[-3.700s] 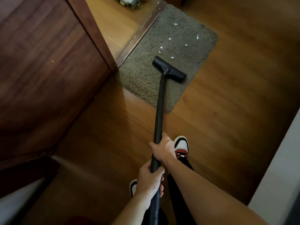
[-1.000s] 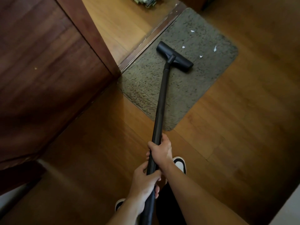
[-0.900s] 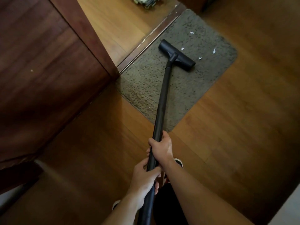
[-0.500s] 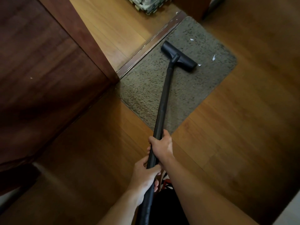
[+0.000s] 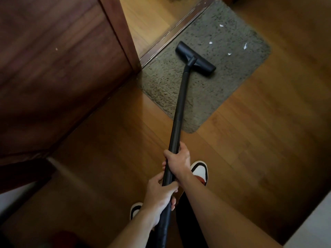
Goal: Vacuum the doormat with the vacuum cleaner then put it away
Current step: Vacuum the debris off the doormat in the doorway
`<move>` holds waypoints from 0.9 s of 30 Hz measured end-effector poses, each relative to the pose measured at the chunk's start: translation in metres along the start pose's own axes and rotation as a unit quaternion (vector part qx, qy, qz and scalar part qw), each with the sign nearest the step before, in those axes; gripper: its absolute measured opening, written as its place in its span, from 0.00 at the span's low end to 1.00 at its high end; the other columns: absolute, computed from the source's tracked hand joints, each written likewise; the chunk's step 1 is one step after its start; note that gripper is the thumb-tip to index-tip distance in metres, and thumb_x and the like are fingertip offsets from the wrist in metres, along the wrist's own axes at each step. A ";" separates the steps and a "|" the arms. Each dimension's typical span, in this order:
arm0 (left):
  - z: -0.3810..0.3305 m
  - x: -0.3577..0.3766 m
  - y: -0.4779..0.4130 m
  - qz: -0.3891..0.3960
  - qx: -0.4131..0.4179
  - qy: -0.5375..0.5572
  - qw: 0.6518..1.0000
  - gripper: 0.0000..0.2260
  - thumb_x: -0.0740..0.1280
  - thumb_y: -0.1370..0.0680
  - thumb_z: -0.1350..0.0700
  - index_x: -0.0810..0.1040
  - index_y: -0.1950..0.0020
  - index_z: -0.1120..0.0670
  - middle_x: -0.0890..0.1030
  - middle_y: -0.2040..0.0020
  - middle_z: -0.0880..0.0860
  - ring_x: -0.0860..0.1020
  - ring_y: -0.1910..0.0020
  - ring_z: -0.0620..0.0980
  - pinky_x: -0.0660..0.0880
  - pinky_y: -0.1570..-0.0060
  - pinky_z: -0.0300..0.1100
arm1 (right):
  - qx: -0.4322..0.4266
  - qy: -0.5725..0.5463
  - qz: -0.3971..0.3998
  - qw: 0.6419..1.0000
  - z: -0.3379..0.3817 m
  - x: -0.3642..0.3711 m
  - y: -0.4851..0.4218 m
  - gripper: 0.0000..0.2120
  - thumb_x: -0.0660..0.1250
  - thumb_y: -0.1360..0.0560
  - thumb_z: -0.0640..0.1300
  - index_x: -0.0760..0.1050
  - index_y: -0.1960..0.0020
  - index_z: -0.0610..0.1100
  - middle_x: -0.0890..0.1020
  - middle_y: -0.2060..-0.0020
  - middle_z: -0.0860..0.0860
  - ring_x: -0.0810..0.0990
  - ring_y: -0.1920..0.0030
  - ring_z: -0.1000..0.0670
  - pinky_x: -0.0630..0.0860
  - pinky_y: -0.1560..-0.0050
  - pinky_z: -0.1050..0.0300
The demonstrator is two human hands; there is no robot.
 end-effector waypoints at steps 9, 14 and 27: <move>0.048 -0.055 0.026 0.002 -0.013 -0.015 1.000 0.04 0.72 0.26 0.63 0.82 0.53 0.56 0.79 0.68 0.54 0.72 0.76 0.51 0.70 0.74 0.42 | 0.013 -0.015 0.007 1.000 -0.052 0.039 0.045 0.23 0.69 0.24 0.37 0.62 0.38 0.54 0.79 0.66 0.44 0.78 0.73 0.49 0.78 0.70 0.54; 0.057 -0.073 0.038 -0.004 -0.014 -0.029 0.999 0.01 0.71 0.25 0.64 0.80 0.56 0.59 0.77 0.70 0.54 0.72 0.76 0.51 0.70 0.75 0.42 | 0.015 -0.013 0.005 1.000 -0.065 0.052 0.060 0.22 0.69 0.24 0.37 0.65 0.34 0.49 0.79 0.67 0.44 0.78 0.74 0.50 0.78 0.70 0.55; 0.003 -0.022 0.022 0.001 -0.018 -0.014 1.000 0.03 0.72 0.26 0.63 0.81 0.53 0.58 0.77 0.68 0.54 0.72 0.76 0.52 0.69 0.75 0.42 | 0.008 -0.004 -0.005 1.000 -0.005 0.015 0.024 0.21 0.69 0.24 0.38 0.66 0.34 0.45 0.79 0.66 0.44 0.78 0.74 0.50 0.78 0.71 0.55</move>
Point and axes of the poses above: each hand's wrist, its own y-axis away from the middle knuckle, its own x-axis out of the palm, z = x × y, the point moved 7 cm from there along -y, towards the middle knuckle
